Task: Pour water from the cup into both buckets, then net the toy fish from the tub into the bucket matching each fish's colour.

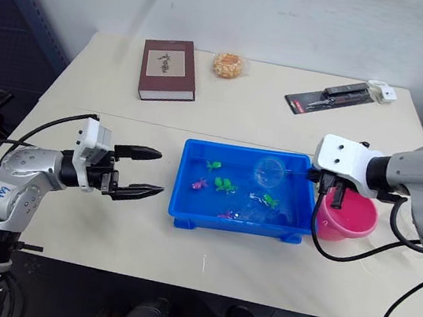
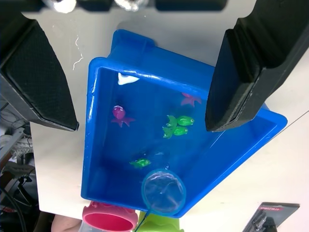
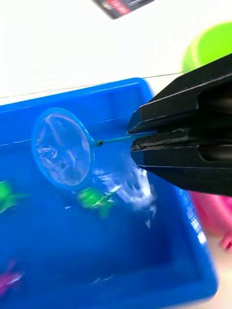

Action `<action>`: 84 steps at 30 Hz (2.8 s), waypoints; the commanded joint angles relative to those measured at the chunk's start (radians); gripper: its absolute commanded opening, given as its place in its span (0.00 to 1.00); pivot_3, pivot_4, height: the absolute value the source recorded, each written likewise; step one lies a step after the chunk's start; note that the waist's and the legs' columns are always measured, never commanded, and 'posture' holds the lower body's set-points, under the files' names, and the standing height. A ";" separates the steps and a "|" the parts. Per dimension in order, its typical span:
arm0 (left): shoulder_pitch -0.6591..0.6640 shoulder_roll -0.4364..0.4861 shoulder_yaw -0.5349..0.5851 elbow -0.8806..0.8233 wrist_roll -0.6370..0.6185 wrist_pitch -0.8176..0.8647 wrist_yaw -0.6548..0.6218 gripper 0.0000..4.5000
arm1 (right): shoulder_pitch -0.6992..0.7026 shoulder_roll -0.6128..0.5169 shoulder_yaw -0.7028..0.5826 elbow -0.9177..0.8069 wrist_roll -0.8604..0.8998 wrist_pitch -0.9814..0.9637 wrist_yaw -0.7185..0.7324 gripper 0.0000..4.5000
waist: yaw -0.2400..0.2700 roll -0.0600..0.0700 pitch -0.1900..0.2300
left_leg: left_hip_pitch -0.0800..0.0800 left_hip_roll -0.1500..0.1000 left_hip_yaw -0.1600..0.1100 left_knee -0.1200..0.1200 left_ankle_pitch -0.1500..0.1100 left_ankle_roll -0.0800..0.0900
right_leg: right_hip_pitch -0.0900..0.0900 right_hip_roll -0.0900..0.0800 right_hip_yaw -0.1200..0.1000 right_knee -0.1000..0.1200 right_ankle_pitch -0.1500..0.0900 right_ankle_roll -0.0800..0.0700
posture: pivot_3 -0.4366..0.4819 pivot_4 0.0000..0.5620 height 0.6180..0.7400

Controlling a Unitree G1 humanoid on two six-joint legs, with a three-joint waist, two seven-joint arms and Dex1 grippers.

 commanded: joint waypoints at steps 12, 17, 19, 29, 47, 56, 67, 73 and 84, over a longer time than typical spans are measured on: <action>-0.022 0.009 0.013 -0.026 -0.035 0.008 -0.005 1.00 | 0.060 0.051 0.084 0.048 -0.152 -0.169 0.015 0.00 | -0.003 0.000 0.000 | -0.001 -0.001 0.001 0.001 0.000 0.000 | -0.002 0.000 0.001 0.002 0.000 0.000 | 0.48 0.27 0.99; -0.024 0.011 0.008 -0.026 -0.038 0.006 -0.014 1.00 | 0.066 0.119 0.081 0.033 -0.095 -0.135 0.068 0.00 | -0.005 0.000 0.000 | -0.001 0.000 0.001 0.001 0.000 0.000 | -0.003 0.000 0.001 0.003 0.000 0.000 | 0.48 0.27 0.99; -0.031 0.013 0.005 -0.019 -0.034 0.002 -0.020 1.00 | 0.055 0.136 0.084 0.037 -0.087 -0.115 0.089 0.00 | -0.004 0.000 0.000 | -0.001 0.000 0.001 0.002 0.000 0.000 | -0.003 0.000 0.001 0.003 0.000 0.000 | 0.48 0.27 0.99; -0.032 0.014 0.009 -0.022 -0.032 0.002 -0.021 1.00 | 0.006 0.133 0.073 0.063 -0.042 0.031 0.198 0.00 | -0.003 0.000 0.000 | -0.002 0.000 0.001 0.003 0.000 0.000 | -0.003 0.000 0.001 0.003 0.000 0.000 | 0.48 0.27 0.99; -0.049 0.036 0.009 -0.008 -0.040 -0.014 -0.078 1.00 | 0.096 0.132 -0.278 0.097 0.261 0.337 0.094 0.00 | -0.001 0.000 0.000 | -0.003 0.000 0.000 0.003 0.000 0.000 | -0.003 0.000 0.000 0.004 0.000 0.000 | 0.48 0.27 0.99; -0.182 -0.013 -0.027 0.003 -0.071 0.026 -0.089 1.00 | 0.353 0.082 -0.552 -0.068 0.349 0.437 -0.040 0.00 | 0.021 0.000 0.000 | -0.003 -0.001 0.001 0.004 0.000 0.000 | -0.003 0.000 0.001 0.004 0.000 0.000 | 0.48 0.27 0.99; -0.257 -0.108 -0.088 0.039 -0.077 0.069 -0.080 1.00 | 0.719 0.146 -1.029 -0.304 0.438 0.597 -0.192 0.00 | 0.025 0.000 0.000 | -0.003 -0.001 0.001 0.004 0.000 0.000 | -0.002 0.000 0.001 0.005 0.000 0.000 | 0.48 0.27 0.99; -0.262 -0.144 -0.103 0.078 -0.066 0.021 -0.099 1.00 | 0.864 0.280 -1.192 -0.359 0.415 0.514 -0.291 0.00 | 0.025 0.000 0.000 | -0.002 -0.001 0.001 0.004 0.000 0.000 | -0.001 0.001 0.002 0.005 0.000 0.000 | 0.48 0.27 0.99; -0.234 -0.169 -0.135 0.089 -0.041 -0.011 -0.095 1.00 | 1.064 0.433 -0.987 -0.273 -0.032 -0.236 -0.520 0.00 | 0.020 0.000 -0.001 | 0.003 -0.001 0.008 0.002 0.000 0.000 | -0.002 0.002 0.010 0.006 0.000 0.000 | 0.48 0.27 0.99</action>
